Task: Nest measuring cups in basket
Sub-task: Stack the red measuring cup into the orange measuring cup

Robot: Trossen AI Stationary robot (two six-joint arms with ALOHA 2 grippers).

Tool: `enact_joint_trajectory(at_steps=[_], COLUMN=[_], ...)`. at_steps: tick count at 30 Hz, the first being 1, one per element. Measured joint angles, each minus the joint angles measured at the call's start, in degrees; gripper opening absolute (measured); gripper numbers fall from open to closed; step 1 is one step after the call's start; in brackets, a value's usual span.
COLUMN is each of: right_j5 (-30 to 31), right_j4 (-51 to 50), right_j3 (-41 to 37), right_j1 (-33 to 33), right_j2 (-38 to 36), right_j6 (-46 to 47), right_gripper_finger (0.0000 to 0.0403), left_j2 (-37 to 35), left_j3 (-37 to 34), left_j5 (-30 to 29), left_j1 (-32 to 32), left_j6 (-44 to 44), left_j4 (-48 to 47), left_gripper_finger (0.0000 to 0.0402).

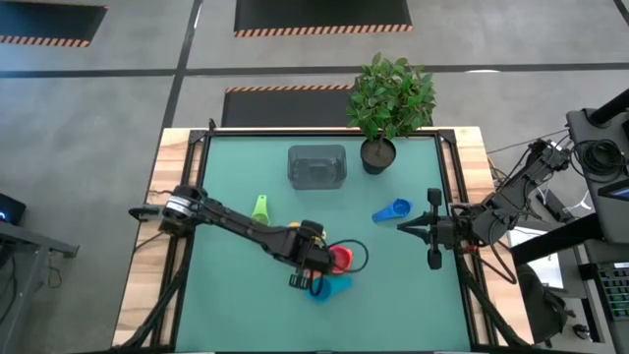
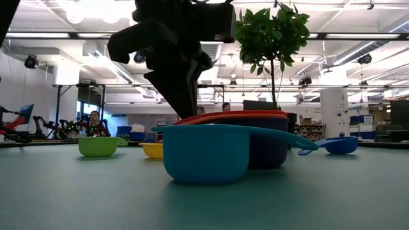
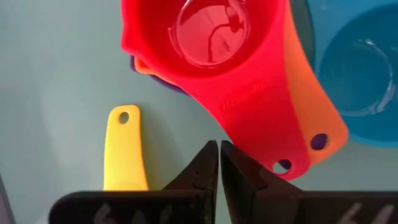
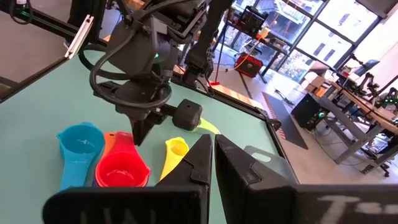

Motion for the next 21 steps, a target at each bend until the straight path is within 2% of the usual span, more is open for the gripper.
enact_joint_trajectory(at_steps=[21], right_j5=[0.0], right_j4=[0.0], right_j3=[0.0], right_j1=[0.0], right_j2=[0.0], right_j6=[0.0], right_gripper_finger=[0.0009], left_j2=[0.0], left_j3=[0.0], left_j5=[0.0], left_j1=[-1.4], left_j6=[-3.0], left_j4=[0.4], left_gripper_finger=[0.0000])
